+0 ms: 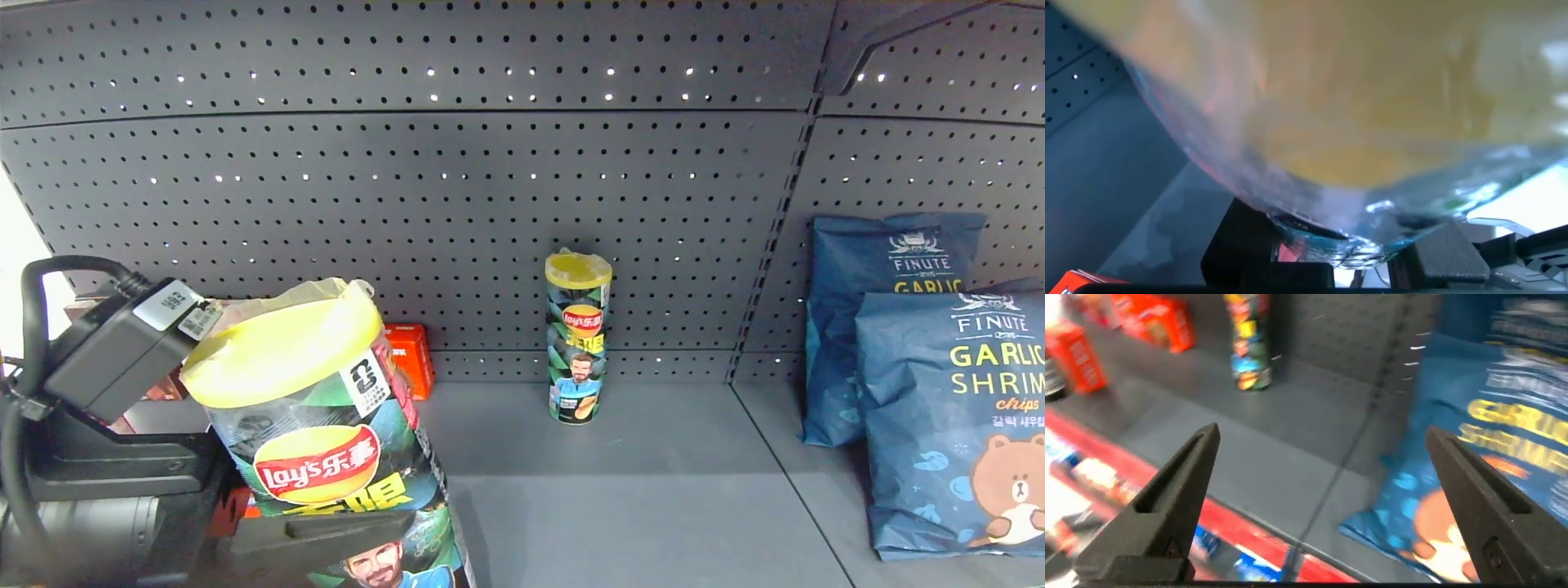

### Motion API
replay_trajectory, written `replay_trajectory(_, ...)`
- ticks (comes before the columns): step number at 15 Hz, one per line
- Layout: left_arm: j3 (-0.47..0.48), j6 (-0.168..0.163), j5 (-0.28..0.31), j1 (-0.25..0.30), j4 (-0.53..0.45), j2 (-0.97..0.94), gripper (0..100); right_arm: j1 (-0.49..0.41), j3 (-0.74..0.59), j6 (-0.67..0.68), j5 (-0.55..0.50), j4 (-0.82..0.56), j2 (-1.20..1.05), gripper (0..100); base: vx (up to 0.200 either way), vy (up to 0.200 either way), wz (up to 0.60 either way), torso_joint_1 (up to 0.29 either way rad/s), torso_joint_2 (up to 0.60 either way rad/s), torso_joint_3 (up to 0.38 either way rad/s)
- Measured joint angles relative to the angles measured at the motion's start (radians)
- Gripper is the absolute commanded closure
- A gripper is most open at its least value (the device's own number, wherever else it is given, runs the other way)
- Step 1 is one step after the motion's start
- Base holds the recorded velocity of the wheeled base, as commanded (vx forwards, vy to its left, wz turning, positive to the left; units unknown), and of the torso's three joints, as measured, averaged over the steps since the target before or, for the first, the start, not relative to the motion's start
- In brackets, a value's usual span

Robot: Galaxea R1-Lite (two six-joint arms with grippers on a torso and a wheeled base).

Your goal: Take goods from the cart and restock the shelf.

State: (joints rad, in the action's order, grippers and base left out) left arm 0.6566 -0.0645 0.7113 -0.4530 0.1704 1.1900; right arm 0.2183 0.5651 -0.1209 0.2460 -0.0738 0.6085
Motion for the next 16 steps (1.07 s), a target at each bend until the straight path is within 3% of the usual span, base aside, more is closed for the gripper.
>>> replay_trajectory(3, 0.001, 0.001, -0.003, 0.001, 0.000, 0.000, 100, 0.117, 0.028, -0.004, 0.000, 0.022, 0.128, 0, 0.000, 0.000, 0.00, 0.000, 0.00, 0.000)
replay_trajectory(6, 0.002, 0.002, -0.006, 0.003, -0.001, 0.001, 100, 0.205, 0.050, 0.013, 0.030, 0.138, 0.286, 0, 0.000, 0.000, 0.00, 0.000, 0.00, 0.000)
replay_trajectory(13, 0.003, 0.002, -0.008, 0.005, 0.000, 0.013, 100, 0.266, 0.160, 0.011, 0.091, 0.381, 0.622, 0, 0.000, 0.000, 0.00, 0.000, 0.00, 0.000)
replay_trajectory(16, 0.007, 0.002, -0.006, 0.005, 0.001, 0.022, 100, 0.248, 0.188, 0.011, 0.169, 0.578, 0.761, 0, 0.000, 0.000, 0.00, 0.000, 0.00, 0.000)
